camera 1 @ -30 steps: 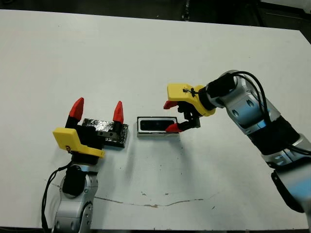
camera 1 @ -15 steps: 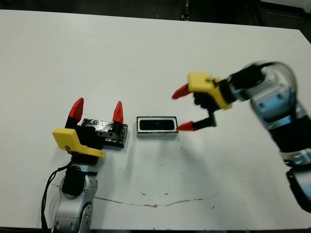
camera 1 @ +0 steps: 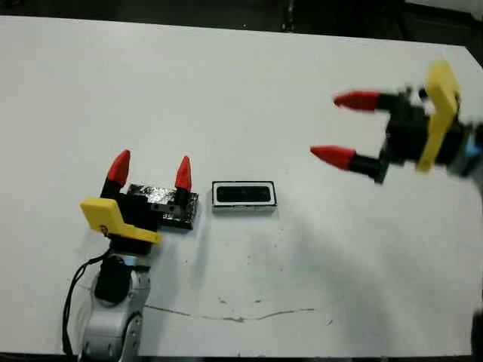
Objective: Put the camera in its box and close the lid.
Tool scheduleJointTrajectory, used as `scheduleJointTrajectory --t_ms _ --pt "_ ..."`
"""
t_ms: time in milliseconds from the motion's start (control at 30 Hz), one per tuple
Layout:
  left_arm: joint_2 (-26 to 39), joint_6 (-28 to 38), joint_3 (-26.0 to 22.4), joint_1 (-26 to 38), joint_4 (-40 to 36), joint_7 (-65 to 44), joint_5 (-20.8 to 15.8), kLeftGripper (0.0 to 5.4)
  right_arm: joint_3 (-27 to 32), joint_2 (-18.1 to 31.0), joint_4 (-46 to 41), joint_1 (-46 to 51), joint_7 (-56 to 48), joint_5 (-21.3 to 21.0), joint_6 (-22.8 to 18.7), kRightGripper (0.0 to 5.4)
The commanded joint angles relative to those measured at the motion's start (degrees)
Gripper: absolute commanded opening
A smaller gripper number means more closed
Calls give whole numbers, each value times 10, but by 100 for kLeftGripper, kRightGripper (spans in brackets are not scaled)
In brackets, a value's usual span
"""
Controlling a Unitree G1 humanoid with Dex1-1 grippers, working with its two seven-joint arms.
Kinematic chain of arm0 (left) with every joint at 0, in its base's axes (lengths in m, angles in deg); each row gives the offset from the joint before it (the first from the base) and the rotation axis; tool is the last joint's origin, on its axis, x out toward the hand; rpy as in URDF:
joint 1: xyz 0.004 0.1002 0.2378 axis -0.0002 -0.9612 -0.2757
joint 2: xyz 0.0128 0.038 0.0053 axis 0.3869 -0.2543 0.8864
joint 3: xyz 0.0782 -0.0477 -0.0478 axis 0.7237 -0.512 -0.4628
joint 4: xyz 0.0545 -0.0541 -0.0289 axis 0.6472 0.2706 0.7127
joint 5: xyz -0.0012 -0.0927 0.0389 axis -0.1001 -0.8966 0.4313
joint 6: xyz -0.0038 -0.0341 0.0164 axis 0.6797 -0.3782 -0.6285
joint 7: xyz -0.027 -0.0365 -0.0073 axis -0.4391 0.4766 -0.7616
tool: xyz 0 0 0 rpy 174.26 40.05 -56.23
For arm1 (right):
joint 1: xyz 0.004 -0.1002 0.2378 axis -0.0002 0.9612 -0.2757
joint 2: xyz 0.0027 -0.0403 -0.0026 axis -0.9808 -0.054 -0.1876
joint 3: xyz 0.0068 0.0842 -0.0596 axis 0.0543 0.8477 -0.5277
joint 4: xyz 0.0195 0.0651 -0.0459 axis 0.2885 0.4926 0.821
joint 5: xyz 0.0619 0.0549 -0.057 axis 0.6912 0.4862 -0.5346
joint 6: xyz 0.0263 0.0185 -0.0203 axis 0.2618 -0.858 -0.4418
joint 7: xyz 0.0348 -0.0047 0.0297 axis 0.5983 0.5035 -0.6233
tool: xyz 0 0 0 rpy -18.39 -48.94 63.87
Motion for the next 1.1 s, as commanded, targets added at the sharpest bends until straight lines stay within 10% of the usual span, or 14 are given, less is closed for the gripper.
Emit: scheduleJointTrajectory --t_ms 33,633,1100 --pt "28 3 -9 6 1 -18 7 540 30 -45 -21 89 70 10 37 452" --pt "277 -104 -73 96 -14 -258 -88 540 -8 -174 -67 267 230 61 84 174" --pt "494 -114 40 386 275 -733 -85 540 -26 -168 -66 266 264 72 79 1"
